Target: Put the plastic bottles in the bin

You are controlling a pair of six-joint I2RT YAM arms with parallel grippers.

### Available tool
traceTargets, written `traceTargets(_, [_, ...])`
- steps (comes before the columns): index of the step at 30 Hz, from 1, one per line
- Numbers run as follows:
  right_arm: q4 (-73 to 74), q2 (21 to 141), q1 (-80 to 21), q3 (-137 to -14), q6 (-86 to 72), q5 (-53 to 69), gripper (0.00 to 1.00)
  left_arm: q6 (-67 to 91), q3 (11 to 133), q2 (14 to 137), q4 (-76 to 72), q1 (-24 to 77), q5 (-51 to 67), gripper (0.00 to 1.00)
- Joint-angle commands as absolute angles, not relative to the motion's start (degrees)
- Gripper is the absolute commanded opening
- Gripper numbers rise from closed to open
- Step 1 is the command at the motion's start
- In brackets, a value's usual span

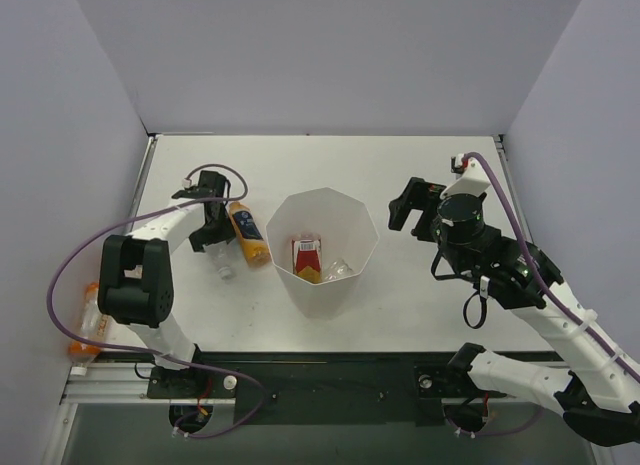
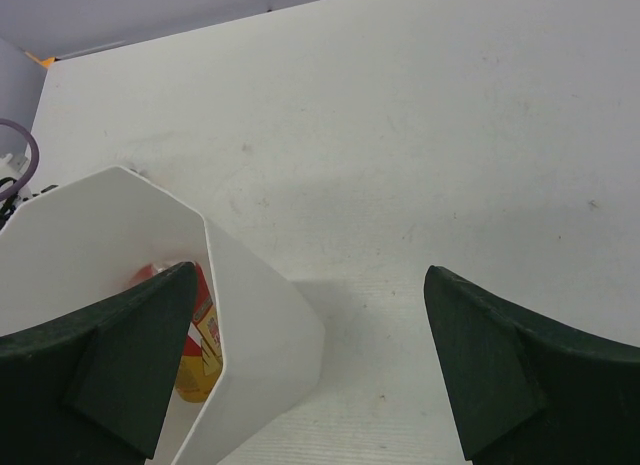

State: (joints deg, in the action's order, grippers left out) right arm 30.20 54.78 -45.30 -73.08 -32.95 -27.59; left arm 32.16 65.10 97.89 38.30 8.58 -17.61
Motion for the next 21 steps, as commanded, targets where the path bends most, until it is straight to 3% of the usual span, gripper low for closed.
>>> traceTargets(1, [29.4, 54.0, -45.1, -72.6, -33.0, -29.2, 0.9, 30.9, 68.6, 94.5, 39.9, 8.2, -17.6, 0.57])
traceTargets(10, [28.9, 53.5, -44.6, -71.9, -32.8, -32.1, 0.9, 27.0, 90.5, 75.4, 46.2, 10.5, -10.0, 0.31])
traceTargets(13, [28.2, 53.0, -44.4, -71.1, -33.0, -32.8, 0.9, 26.0, 99.2, 73.7, 46.4, 17.7, -10.2, 0.28])
traceTargets(14, [28.0, 52.9, -44.4, -71.0, -33.0, -32.9, 0.9, 25.3, 99.9, 72.4, 45.7, 20.1, -10.9, 0.24])
traceTargets(21, [27.7, 52.2, -44.2, -69.7, -34.2, -34.0, 0.9, 23.6, 93.2, 68.0, 31.7, 39.0, -5.8, 0.24])
